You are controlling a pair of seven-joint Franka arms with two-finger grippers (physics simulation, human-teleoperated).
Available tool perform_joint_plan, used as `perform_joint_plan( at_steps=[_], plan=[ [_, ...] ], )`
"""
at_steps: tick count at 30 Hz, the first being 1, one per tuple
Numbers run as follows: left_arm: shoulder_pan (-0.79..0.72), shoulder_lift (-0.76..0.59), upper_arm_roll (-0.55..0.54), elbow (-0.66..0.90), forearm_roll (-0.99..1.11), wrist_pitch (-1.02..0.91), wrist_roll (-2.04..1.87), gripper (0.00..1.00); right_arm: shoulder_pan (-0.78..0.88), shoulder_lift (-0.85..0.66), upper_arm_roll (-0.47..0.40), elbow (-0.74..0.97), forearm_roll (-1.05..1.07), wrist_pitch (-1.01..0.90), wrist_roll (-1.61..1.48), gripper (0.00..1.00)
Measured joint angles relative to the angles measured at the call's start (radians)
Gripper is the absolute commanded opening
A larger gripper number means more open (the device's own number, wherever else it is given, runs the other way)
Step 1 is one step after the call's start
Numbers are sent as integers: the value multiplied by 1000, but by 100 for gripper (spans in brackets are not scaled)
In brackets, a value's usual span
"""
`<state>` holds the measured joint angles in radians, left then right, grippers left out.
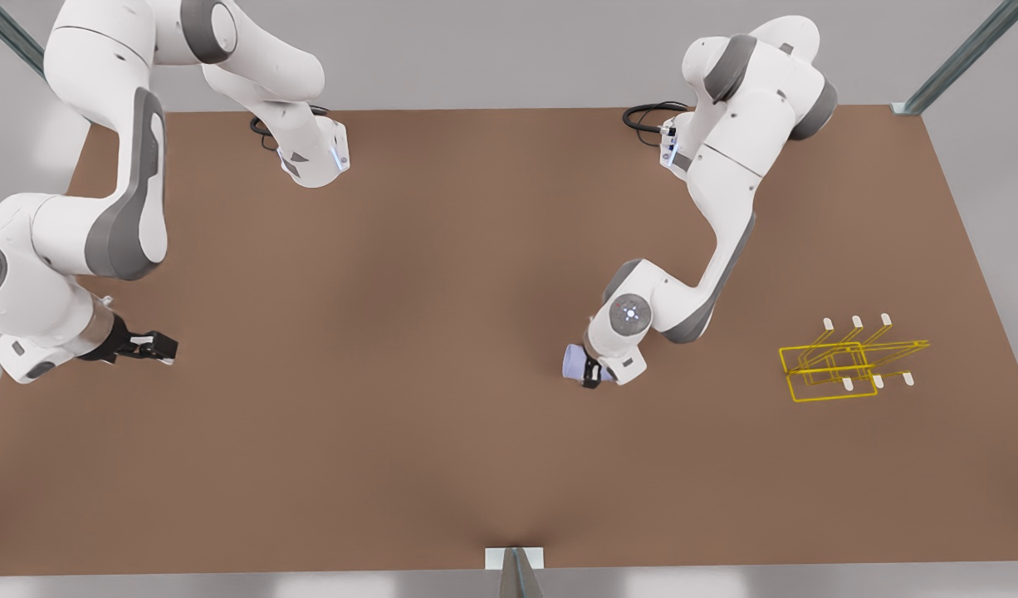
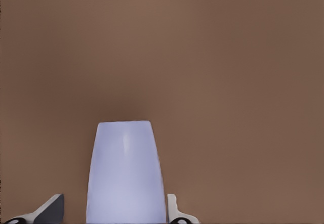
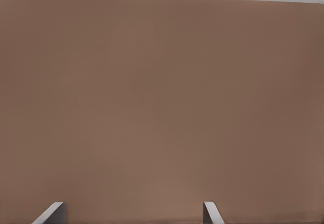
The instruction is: Place the cup on the cup holder
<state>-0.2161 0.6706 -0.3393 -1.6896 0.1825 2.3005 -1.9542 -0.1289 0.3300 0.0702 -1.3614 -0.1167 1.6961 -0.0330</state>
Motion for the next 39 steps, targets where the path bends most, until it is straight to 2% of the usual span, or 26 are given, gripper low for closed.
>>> perform_joint_plan(
  at_steps=[18,25,26,31,34,39],
  plan=[
    [-28,54,5,-98,18,174,45,100,-30,2,0,0,47,42,83,100],
    [-36,77,4,-57,42,223,48,100,-34,1,0,0,77,53,98,100],
    [-36,79,3,-54,46,227,49,95,-34,1,0,0,78,53,100,100],
    [-38,77,3,-52,53,237,52,91,-34,1,0,0,81,55,107,100],
    [-37,43,5,-51,54,235,55,89,-33,1,0,-1,82,56,111,100],
    [-35,-133,72,-26,82,205,55,89,-32,2,0,-1,81,57,116,100]
  ],
)
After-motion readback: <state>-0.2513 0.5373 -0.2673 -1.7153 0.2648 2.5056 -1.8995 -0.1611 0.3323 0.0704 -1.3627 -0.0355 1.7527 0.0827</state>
